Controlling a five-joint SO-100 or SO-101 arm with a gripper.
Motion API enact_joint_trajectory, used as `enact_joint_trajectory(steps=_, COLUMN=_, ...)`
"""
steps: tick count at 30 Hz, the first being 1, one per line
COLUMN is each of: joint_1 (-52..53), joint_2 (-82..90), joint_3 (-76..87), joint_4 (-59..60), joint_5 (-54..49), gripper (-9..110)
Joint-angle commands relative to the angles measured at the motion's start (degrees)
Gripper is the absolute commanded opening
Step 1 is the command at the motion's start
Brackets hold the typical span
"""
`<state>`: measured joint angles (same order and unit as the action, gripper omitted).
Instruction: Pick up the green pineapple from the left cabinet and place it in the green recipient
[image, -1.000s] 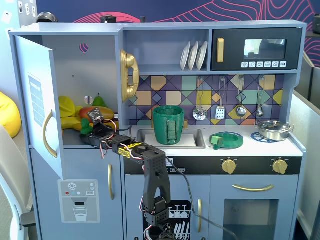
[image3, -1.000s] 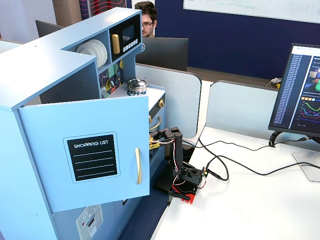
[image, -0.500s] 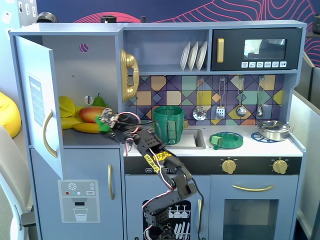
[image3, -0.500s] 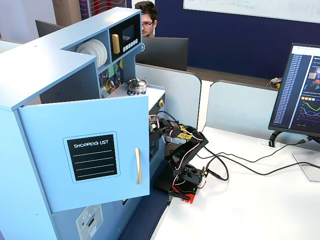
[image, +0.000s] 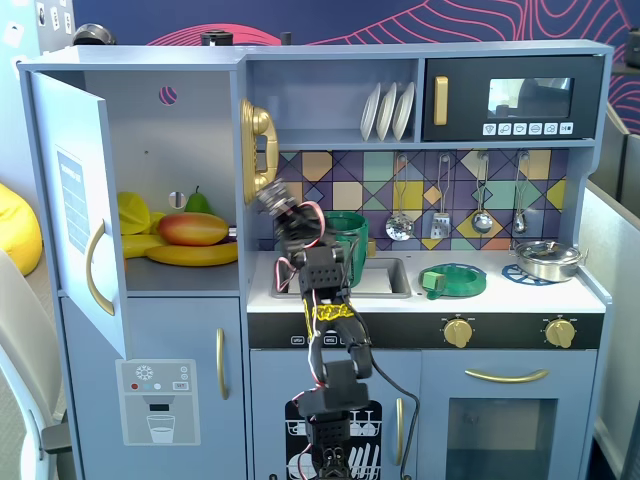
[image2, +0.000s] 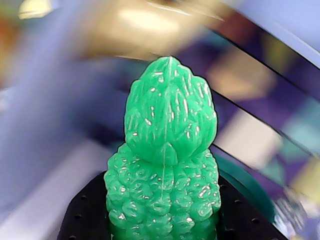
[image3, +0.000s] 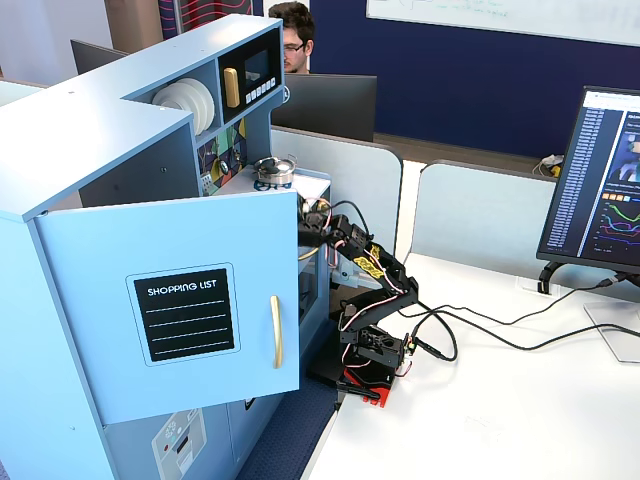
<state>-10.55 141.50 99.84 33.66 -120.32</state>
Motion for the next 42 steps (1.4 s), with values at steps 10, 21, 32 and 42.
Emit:
enact_joint_trajectory(steps=10, joint_1=7.6, joint_2=-23.8, joint_3=-22.3, joint_4=-6.2, joint_5=13.6, gripper=0)
enact_joint_trajectory(steps=21, joint_1=10.9, joint_2=-44.6, joint_3=-36.3, joint_4=-11.7, joint_5=21.1, gripper=1)
enact_joint_trajectory(steps=32, joint_1=12.2, joint_2=-49.9, joint_3=-40.5, joint_4=-13.5, joint_5=25.5, gripper=28)
enact_joint_trajectory(steps=42, joint_1=12.2, joint_2=-48.4, joint_3=-38.8, joint_4=-14.2, joint_5=25.7, gripper=35)
